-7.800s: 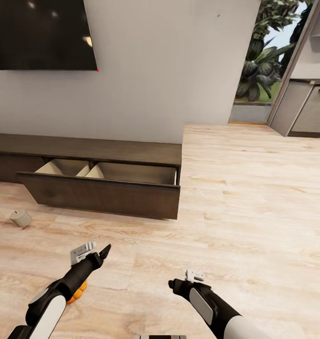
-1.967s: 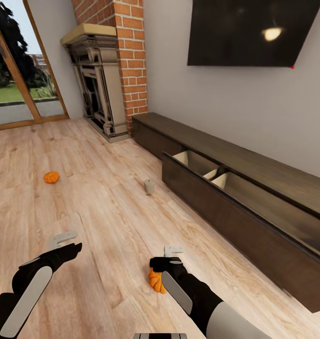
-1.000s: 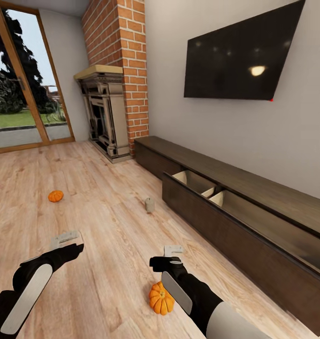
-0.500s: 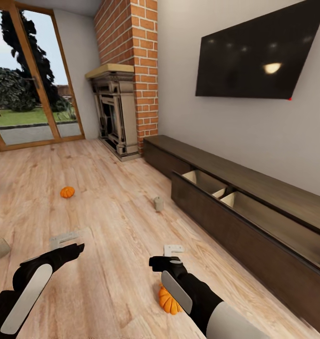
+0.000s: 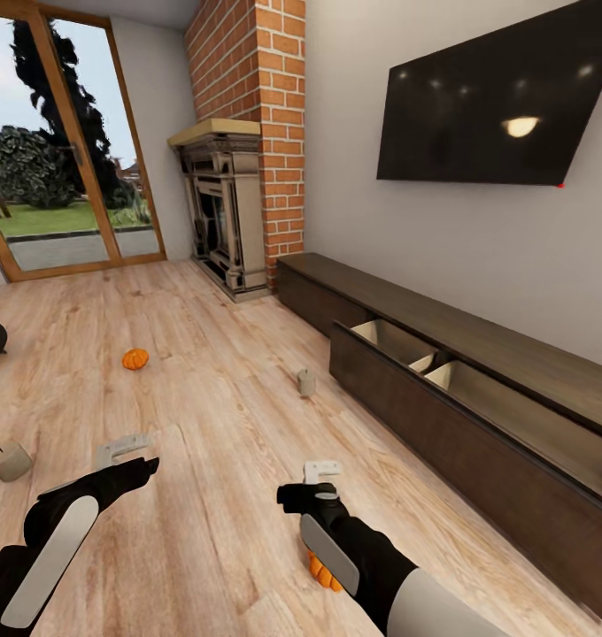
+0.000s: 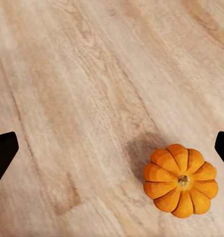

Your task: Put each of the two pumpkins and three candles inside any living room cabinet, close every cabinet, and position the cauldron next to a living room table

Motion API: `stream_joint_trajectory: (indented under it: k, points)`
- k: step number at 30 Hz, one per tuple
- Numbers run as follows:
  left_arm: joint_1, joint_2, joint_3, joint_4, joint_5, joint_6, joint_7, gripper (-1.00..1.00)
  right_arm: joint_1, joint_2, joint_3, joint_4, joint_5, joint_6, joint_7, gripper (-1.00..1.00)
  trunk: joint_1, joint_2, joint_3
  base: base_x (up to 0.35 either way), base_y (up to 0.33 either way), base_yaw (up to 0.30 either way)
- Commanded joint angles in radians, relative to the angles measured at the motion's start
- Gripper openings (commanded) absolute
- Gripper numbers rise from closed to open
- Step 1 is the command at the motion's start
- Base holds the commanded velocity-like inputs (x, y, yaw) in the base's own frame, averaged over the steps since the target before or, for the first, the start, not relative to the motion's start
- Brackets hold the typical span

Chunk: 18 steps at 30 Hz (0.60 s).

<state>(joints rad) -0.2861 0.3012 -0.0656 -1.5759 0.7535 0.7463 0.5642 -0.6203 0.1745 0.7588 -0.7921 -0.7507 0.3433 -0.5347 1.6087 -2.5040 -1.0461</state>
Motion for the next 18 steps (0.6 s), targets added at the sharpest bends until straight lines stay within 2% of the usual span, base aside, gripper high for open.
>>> stream_joint_trajectory:
  k: [1,5,9,10,18]
  points:
    - [-0.001,0.001,-0.002,-0.001,0.010,0.001,0.010,1.00,-0.001,0.000,0.005,-0.001,-0.004,0.000,-0.008,1.00,0.000,0.000,-0.001,0.000,-0.003,0.001]
    - [-0.001,0.001,-0.001,-0.002,0.010,0.002,0.010,1.00,0.003,-0.006,-0.006,-0.002,-0.011,-0.057,0.002,1.00,0.000,0.000,-0.001,0.000,-0.019,0.001]
    - [-0.001,0.001,-0.002,-0.002,0.011,0.002,0.010,1.00,0.007,-0.009,-0.041,0.000,-0.013,-0.096,0.000,1.00,0.000,0.000,-0.001,0.000,-0.005,0.000]
    - [-0.001,0.001,-0.002,-0.002,0.011,0.002,0.009,1.00,0.008,-0.010,-0.061,0.001,-0.012,-0.104,-0.001,1.00,0.000,0.000,-0.001,0.000,-0.002,0.000]
    - [-0.001,0.001,-0.002,-0.004,0.012,0.002,-0.003,1.00,0.012,-0.010,-0.099,0.004,-0.016,-0.106,0.004,1.00,0.000,0.000,-0.001,0.000,-0.001,0.000]
